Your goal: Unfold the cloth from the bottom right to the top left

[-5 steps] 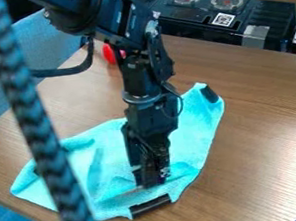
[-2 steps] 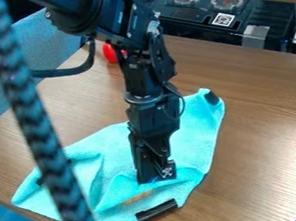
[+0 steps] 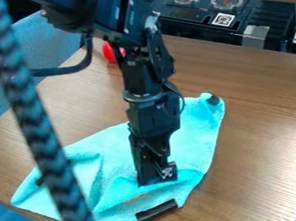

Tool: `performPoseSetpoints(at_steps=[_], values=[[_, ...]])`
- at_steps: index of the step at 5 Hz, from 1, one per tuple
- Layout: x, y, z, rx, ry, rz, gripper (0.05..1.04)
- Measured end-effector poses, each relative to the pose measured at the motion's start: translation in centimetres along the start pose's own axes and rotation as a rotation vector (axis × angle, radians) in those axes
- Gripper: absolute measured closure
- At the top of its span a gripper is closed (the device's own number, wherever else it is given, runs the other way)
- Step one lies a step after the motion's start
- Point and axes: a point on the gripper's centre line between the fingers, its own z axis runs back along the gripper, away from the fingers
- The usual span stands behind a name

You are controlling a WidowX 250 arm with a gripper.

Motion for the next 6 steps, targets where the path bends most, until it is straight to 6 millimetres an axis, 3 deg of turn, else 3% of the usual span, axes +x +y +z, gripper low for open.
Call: performPoseSetpoints(at_steps=[2,3,4,5,6], values=[[-0.8,1.0,5.1,0.029,-0.107,0.024,1.025],[-1.3,2.7,5.8,0.075,-0.1,0.043,1.025],[-1.7,4.9,4.2,0.142,-0.024,0.036,1.025],[-2.1,8.4,2.7,0.207,0.048,0.055,1.025],[-2.1,10.8,2.0,0.227,0.083,0.068,1.025]])
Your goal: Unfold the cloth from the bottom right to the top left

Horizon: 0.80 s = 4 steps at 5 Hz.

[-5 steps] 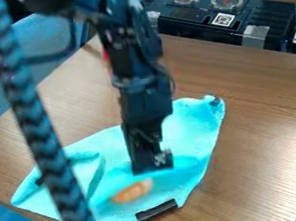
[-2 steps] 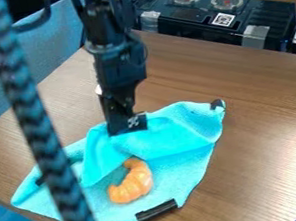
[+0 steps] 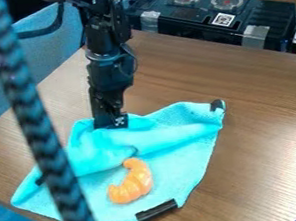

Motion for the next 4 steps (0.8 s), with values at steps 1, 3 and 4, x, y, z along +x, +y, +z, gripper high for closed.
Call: performPoseSetpoints(at_steps=[1,3,4], values=[[0.0,3.1,-0.4,0.023,0.009,0.04,1.025],[-0.2,7.9,-0.7,0.054,-0.007,0.094,1.027],[0.0,9.8,-0.9,0.05,-0.007,0.128,1.027]])
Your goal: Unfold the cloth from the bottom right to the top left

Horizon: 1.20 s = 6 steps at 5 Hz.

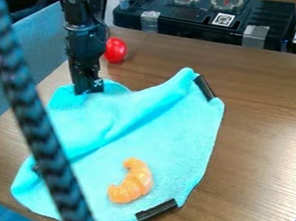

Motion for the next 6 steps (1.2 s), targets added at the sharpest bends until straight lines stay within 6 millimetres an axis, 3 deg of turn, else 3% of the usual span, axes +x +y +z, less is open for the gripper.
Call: performPoseSetpoints(at_steps=[3,6], values=[[1.0,3.8,-1.4,0.067,0.026,-0.051,1.027],[2.1,4.7,-2.3,0.15,-0.024,-0.303,1.027]])
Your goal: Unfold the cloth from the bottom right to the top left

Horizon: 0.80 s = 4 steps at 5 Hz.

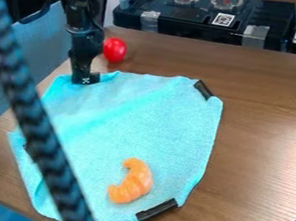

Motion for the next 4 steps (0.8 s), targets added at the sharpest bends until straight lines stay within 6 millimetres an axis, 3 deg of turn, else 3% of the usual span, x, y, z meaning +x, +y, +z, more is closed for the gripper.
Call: performPoseSetpoints(at_steps=[3,4], values=[[-0.4,2.9,1.1,0.053,-0.035,0.031,1.028],[-0.9,3.6,0.5,0.042,-0.031,0.055,1.005]])
